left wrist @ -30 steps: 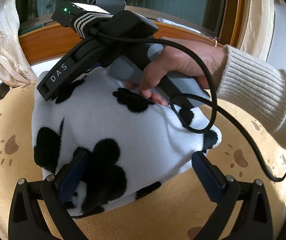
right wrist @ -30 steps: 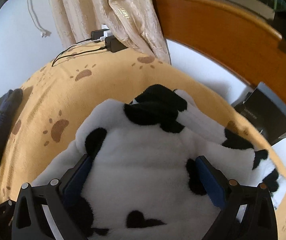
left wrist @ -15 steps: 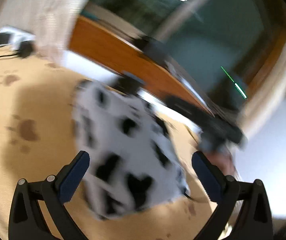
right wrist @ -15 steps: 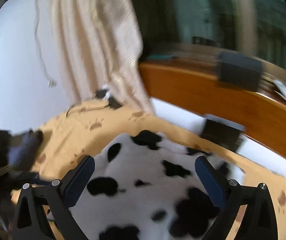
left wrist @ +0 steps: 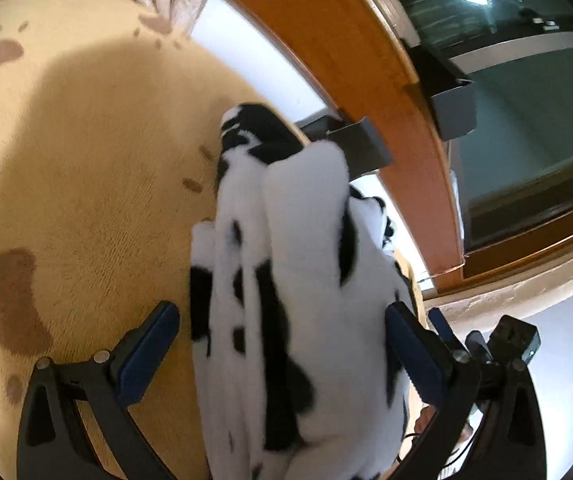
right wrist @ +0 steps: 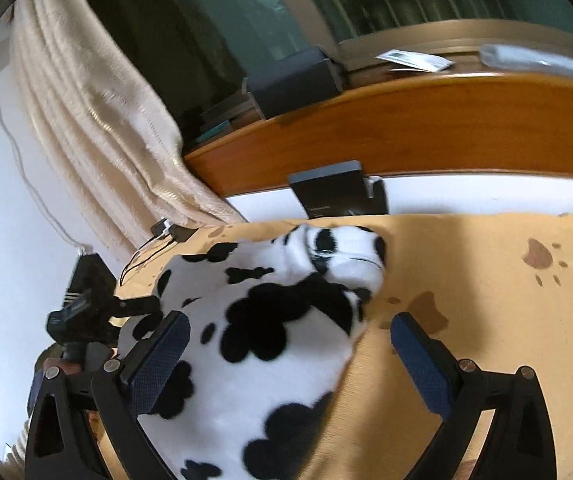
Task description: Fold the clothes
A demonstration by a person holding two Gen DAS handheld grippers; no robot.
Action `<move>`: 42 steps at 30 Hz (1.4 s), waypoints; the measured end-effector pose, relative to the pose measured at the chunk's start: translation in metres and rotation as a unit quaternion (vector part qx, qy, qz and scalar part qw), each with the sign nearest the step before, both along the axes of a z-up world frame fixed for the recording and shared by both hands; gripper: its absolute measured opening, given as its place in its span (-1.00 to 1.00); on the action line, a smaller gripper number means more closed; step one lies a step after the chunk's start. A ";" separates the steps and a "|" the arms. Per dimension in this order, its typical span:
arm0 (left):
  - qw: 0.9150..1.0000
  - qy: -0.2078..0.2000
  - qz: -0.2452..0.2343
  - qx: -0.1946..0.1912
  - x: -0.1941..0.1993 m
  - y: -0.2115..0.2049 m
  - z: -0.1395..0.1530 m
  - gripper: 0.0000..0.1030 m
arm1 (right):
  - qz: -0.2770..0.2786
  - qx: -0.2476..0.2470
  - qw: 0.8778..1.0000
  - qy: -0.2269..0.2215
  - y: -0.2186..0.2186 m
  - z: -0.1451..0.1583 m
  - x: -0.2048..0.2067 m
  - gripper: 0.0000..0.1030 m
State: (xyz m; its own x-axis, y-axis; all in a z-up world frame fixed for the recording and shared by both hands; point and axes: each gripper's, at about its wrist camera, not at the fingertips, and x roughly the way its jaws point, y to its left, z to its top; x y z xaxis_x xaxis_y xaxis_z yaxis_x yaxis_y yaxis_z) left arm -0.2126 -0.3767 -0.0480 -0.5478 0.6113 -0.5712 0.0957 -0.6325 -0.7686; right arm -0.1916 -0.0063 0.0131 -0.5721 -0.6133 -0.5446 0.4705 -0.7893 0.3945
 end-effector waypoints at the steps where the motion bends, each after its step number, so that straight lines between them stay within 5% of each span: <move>1: 1.000 0.001 -0.005 -0.002 -0.001 0.001 -0.001 0.99 | -0.002 -0.005 1.000 -0.001 0.002 -0.001 -0.001 0.98; 9: 0.997 0.018 -0.073 0.031 -0.001 0.007 0.002 0.99 | 0.011 -0.098 0.993 -0.060 0.015 -0.023 -0.012 0.98; 16: 0.995 0.012 -0.101 0.010 -0.006 0.017 0.004 0.88 | 0.014 -0.212 0.964 -0.161 0.029 -0.055 -0.037 0.98; 22: 0.995 0.001 -0.099 0.014 -0.006 0.009 0.000 0.66 | -0.002 -0.199 0.959 -0.204 0.009 -0.078 -0.048 0.98; 27: 0.995 0.004 -0.100 0.009 -0.006 0.010 0.001 0.66 | 0.021 -0.121 0.970 -0.209 -0.029 -0.082 -0.042 0.98; 33: 0.995 0.020 -0.097 0.002 -0.002 0.012 0.002 0.66 | 0.054 -0.036 0.984 -0.163 -0.070 -0.084 -0.013 0.98; 37: 0.996 0.024 -0.081 0.026 0.003 0.013 0.000 0.44 | 0.056 -0.069 0.984 -0.156 -0.063 -0.085 -0.009 0.23; 42: 0.997 0.033 -0.062 0.041 0.016 0.013 0.009 0.24 | 0.063 -0.095 0.985 -0.126 -0.058 -0.069 0.003 0.06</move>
